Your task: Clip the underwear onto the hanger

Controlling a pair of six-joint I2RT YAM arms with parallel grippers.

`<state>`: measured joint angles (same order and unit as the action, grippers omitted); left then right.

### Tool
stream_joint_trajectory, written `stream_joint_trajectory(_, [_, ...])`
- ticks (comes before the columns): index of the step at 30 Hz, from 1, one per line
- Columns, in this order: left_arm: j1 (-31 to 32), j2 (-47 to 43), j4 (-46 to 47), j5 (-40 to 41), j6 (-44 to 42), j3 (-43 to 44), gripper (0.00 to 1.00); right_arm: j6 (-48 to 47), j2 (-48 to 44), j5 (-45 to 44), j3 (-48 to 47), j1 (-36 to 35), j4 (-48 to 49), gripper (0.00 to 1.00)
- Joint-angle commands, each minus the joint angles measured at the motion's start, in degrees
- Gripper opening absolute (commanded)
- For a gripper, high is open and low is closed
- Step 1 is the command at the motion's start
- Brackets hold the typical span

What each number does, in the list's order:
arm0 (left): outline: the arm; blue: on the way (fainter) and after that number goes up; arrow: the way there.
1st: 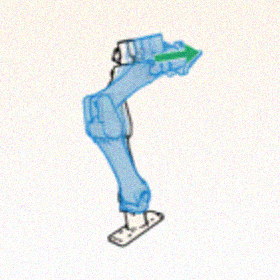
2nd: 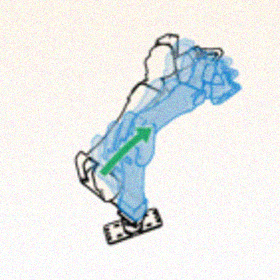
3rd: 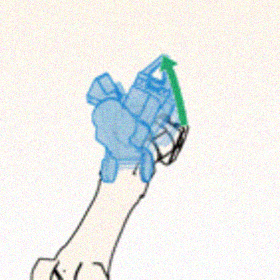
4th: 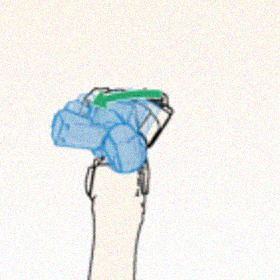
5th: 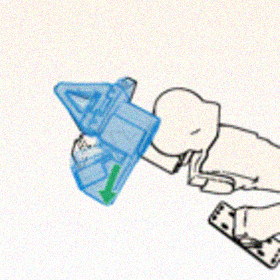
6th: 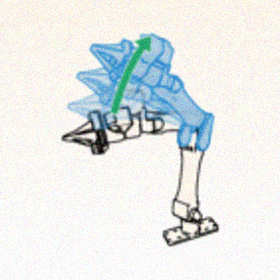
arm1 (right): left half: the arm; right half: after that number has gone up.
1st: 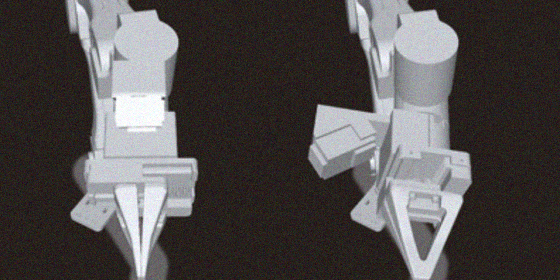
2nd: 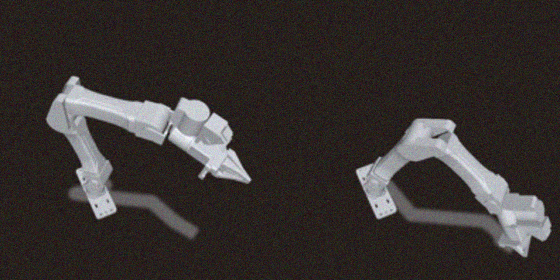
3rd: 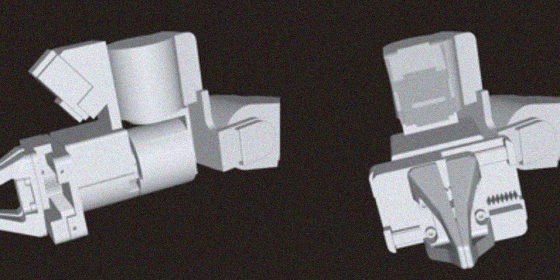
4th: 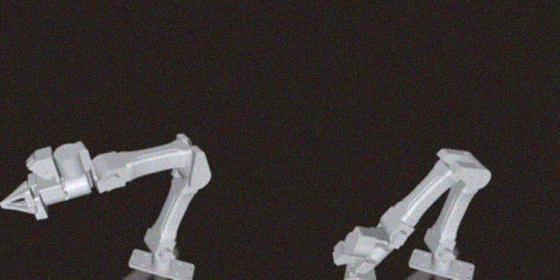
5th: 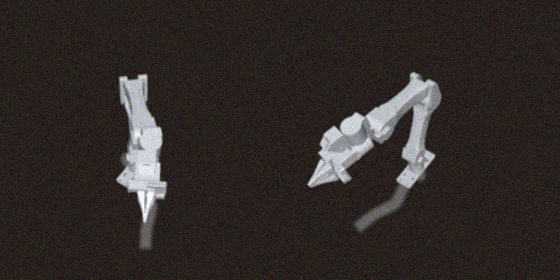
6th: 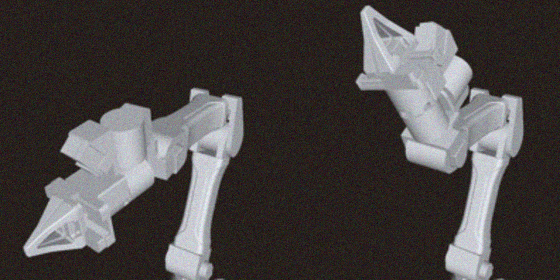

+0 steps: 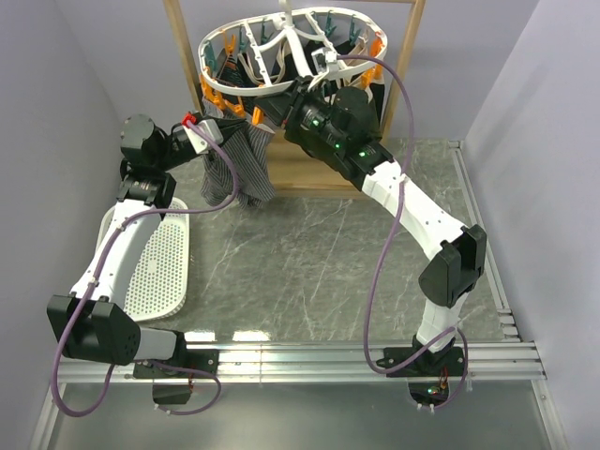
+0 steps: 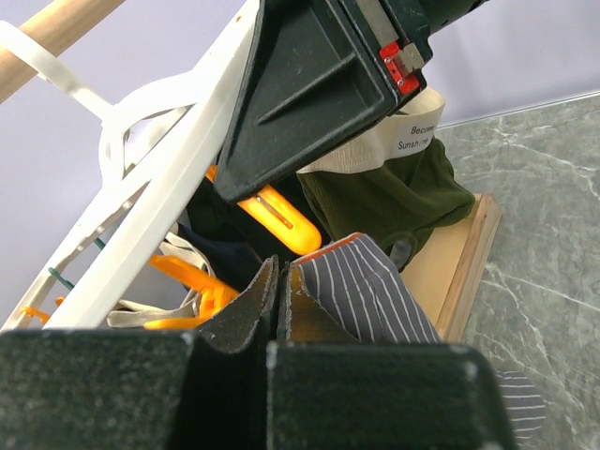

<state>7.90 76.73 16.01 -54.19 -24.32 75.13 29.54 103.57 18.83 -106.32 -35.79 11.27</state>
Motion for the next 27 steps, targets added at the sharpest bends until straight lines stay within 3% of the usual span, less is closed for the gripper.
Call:
stream_joint_trajectory(1, [-0.3,-1.0,2.1,-1.6,0.2,1.3,0.00,5.0,-2.2,7.3,1.4,-0.3,0.2,0.00])
stream_joint_trajectory(27, [-1.0,1.1,5.1,-1.4,7.0,3.7,0.00,9.9,-2.2,15.4,6.3,0.8,10.4,0.00])
